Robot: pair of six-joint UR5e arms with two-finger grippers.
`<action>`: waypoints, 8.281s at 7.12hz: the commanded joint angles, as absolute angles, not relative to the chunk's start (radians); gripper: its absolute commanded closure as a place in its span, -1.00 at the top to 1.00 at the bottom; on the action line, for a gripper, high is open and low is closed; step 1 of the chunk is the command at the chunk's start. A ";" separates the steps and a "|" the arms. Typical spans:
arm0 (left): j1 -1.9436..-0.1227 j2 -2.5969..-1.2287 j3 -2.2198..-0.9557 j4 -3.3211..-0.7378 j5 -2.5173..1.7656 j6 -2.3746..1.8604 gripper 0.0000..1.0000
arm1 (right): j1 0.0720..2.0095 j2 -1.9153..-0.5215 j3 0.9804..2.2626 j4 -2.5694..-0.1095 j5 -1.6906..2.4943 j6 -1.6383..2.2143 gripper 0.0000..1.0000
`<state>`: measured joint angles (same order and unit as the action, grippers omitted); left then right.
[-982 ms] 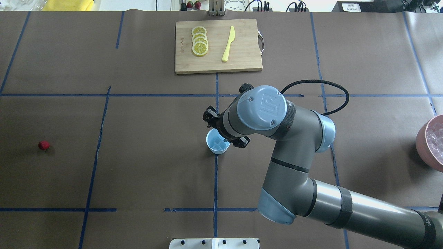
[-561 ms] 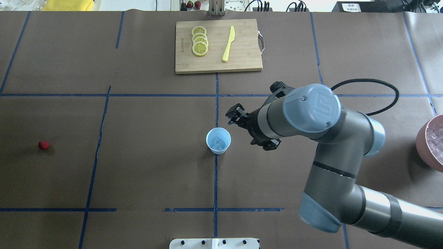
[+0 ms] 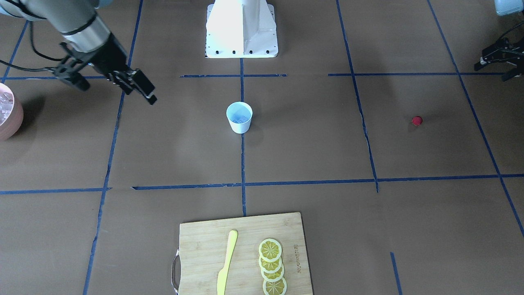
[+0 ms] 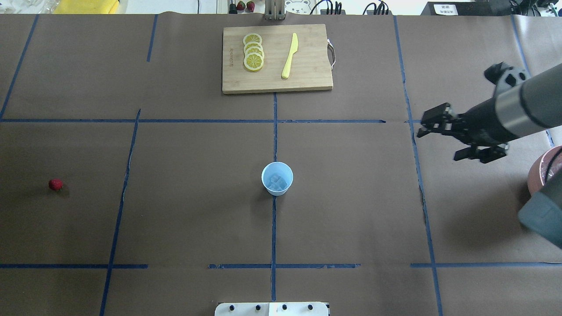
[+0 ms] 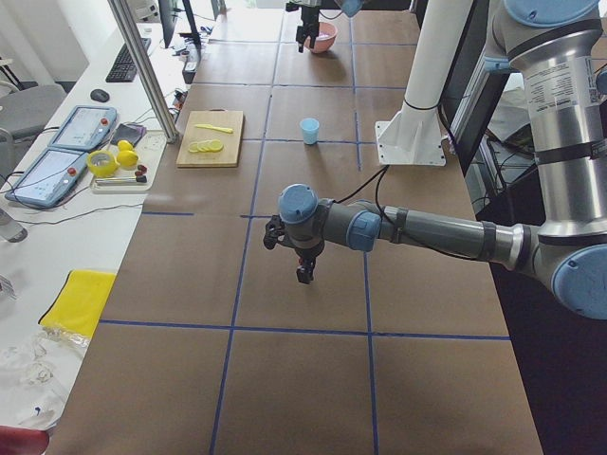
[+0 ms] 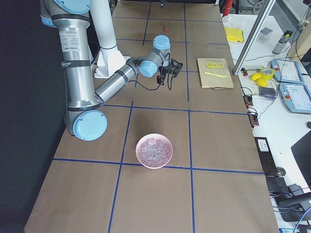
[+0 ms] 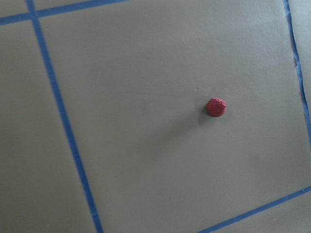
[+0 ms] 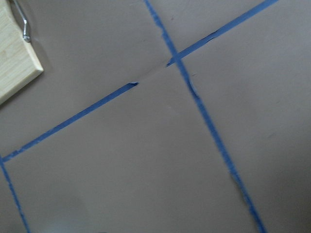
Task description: Put ice and strawberries in cup
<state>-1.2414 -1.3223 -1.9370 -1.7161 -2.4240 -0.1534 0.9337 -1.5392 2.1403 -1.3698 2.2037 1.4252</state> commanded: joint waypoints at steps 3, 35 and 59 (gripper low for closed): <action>-0.937 -1.391 -1.824 -2.022 -2.158 -0.645 1.00 | 1.255 -1.769 2.089 -1.374 2.399 0.844 0.99; -0.548 -2.260 -1.572 -2.138 -2.060 -1.560 -0.70 | 1.264 -1.796 2.094 -1.371 2.402 0.838 0.99; -1.603 -1.486 -1.850 -1.229 -2.353 0.236 1.00 | 1.618 -1.768 1.930 -1.807 2.326 -0.210 0.99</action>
<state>-1.6044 -1.4894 -1.8871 -1.2285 -2.3515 0.2305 1.6127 -1.7975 1.9340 -1.8059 2.3391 -0.2135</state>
